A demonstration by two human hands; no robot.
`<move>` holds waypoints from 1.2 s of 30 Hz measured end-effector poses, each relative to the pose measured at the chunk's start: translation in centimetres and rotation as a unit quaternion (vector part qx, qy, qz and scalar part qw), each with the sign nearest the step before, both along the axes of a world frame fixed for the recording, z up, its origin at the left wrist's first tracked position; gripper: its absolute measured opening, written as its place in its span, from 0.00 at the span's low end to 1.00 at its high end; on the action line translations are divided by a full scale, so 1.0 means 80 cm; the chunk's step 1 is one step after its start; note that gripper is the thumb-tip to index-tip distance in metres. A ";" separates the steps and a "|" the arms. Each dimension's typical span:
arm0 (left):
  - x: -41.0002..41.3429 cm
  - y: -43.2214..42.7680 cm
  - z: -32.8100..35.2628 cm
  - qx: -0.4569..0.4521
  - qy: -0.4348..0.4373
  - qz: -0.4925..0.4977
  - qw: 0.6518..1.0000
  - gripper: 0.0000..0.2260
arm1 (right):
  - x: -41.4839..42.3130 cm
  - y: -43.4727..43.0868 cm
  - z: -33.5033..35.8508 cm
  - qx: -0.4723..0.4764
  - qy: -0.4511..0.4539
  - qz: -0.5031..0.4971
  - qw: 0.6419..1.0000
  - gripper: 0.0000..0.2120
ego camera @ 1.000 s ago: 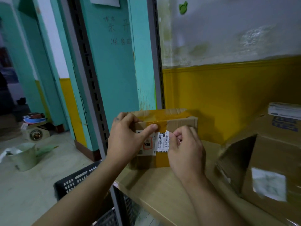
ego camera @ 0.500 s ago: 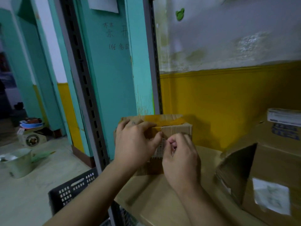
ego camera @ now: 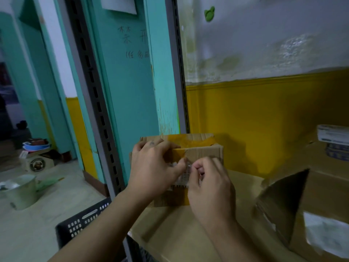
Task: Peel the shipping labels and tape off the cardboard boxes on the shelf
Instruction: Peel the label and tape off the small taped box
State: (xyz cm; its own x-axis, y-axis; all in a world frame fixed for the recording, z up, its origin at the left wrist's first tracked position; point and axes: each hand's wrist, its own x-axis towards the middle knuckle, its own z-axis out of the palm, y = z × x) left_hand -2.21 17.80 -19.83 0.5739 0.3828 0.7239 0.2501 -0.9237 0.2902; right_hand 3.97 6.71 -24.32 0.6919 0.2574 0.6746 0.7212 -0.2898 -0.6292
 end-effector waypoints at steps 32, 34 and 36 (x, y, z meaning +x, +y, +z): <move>-0.009 0.004 0.049 0.187 0.219 -0.039 0.957 0.13 | -0.006 0.003 0.006 0.011 -0.038 -0.019 0.999 0.11; -0.007 -0.008 0.062 0.255 0.280 0.000 0.925 0.11 | -0.007 -0.003 0.010 -0.026 0.004 0.025 0.999 0.08; -0.007 -0.019 0.073 0.299 0.320 0.024 0.899 0.10 | -0.008 -0.009 0.011 -0.033 0.017 0.043 0.998 0.08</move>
